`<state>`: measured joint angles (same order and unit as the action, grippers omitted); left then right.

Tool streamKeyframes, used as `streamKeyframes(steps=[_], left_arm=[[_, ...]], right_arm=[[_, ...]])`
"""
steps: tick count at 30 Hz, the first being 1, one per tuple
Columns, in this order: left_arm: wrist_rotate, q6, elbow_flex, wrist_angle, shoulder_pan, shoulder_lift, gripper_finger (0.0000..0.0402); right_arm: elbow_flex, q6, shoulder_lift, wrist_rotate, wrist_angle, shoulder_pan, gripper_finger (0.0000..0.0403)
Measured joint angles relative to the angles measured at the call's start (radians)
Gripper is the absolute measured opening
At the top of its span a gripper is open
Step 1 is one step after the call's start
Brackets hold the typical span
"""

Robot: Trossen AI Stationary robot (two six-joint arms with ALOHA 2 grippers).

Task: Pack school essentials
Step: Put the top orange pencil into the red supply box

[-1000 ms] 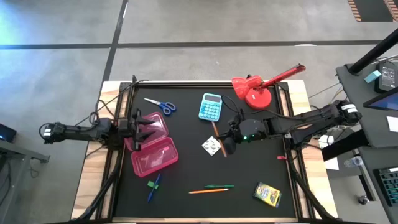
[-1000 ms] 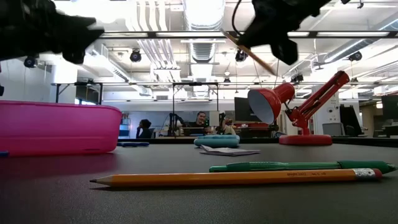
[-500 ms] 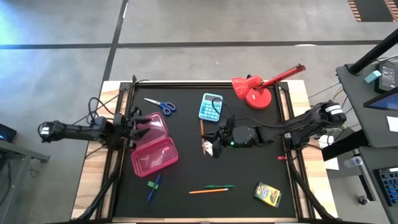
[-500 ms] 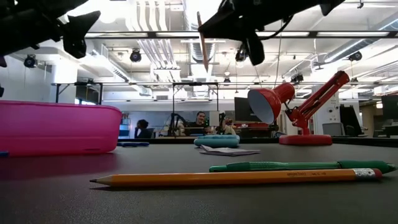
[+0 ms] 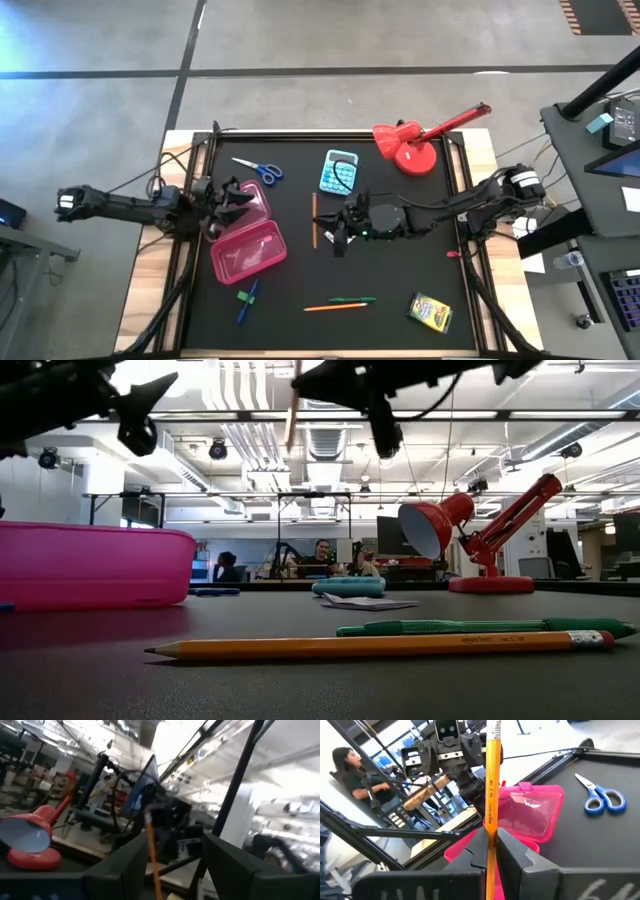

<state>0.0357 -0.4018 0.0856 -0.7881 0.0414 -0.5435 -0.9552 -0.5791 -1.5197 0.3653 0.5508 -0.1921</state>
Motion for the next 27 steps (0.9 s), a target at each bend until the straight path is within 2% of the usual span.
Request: streamKeyframes(steps=[4,11,15,20,27], left_arm=[[0.000,0.048,0.080,0.007,-0.001,-0.155,0.0176],[-0.001,0.044,0.186,0.007,-0.002,-0.415,0.0176],[-0.005,0.042,0.242,0.011,-0.002,-0.522,0.0176],[-0.073,0.042,0.290,0.010,-0.003,-0.573,0.0176],[-0.093,0.042,0.292,0.007,-0.013,-0.572,0.0176]], right_arm=[[-0.096,0.059,-0.043,-0.005,-0.062,0.000,0.0013],[-0.317,0.094,-0.111,0.003,-0.370,0.017,0.0013],[-0.419,0.153,-0.147,0.005,-0.449,0.023,0.0013],[-0.469,0.198,-0.164,-0.007,-0.465,0.034,0.0013],[-0.471,0.234,-0.151,0.011,-0.476,0.043,0.0012]])
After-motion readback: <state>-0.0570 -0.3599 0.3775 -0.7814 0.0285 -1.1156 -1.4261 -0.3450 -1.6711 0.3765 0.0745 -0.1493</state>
